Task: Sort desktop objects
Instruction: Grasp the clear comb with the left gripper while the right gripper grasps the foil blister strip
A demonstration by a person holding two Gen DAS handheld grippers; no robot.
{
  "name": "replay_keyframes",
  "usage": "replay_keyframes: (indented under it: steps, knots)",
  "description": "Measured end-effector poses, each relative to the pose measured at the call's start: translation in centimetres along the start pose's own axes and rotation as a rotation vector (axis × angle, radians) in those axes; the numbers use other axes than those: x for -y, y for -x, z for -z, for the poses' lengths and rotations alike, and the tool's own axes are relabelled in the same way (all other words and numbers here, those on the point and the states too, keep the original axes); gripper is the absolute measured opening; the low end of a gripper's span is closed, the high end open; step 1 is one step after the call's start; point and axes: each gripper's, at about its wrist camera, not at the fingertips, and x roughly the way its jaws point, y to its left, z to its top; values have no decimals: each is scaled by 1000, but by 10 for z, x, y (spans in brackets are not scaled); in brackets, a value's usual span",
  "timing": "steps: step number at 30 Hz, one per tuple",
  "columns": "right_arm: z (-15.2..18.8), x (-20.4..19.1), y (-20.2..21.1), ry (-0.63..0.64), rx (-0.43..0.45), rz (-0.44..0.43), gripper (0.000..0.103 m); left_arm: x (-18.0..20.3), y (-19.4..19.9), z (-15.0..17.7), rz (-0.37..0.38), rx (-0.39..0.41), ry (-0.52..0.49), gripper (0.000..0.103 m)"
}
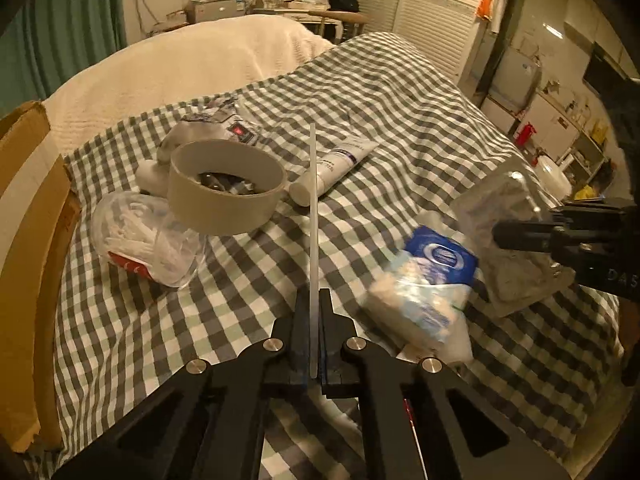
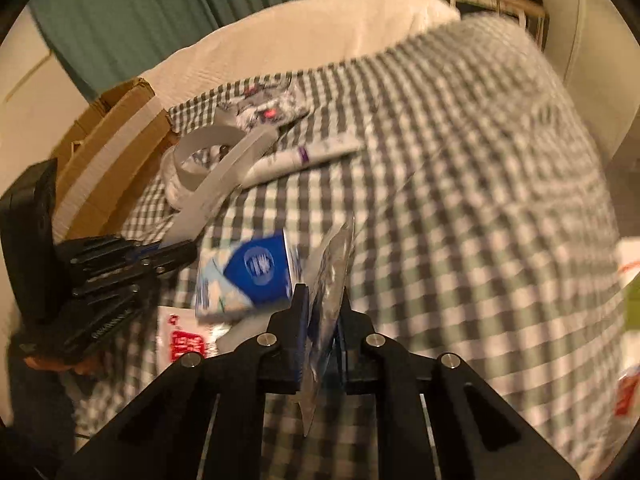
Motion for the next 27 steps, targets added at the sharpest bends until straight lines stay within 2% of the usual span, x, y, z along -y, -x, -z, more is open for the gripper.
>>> replay_keyframes:
  steps: [4, 9, 13, 18, 24, 27]
  knots:
    - [0, -1, 2, 11, 4, 3, 10, -7, 8, -2, -1, 42, 42, 3]
    - [-4, -3, 12, 12, 32, -13, 8, -10, 27, -7, 38, 100, 76, 2]
    - [-12, -9, 18, 27, 49, -21, 8, -12, 23, -7, 58, 55, 88, 2]
    - [-14, -17, 14, 37, 42, -23, 8, -6, 1, -2, 32, -18, 63, 3]
    - [-9, -13, 1, 15, 1, -36, 8, -2, -14, -17, -14, -5, 46, 5]
    - [-10, -12, -2, 15, -6, -33, 8, -8, -35, -28, -1, -39, 84, 5]
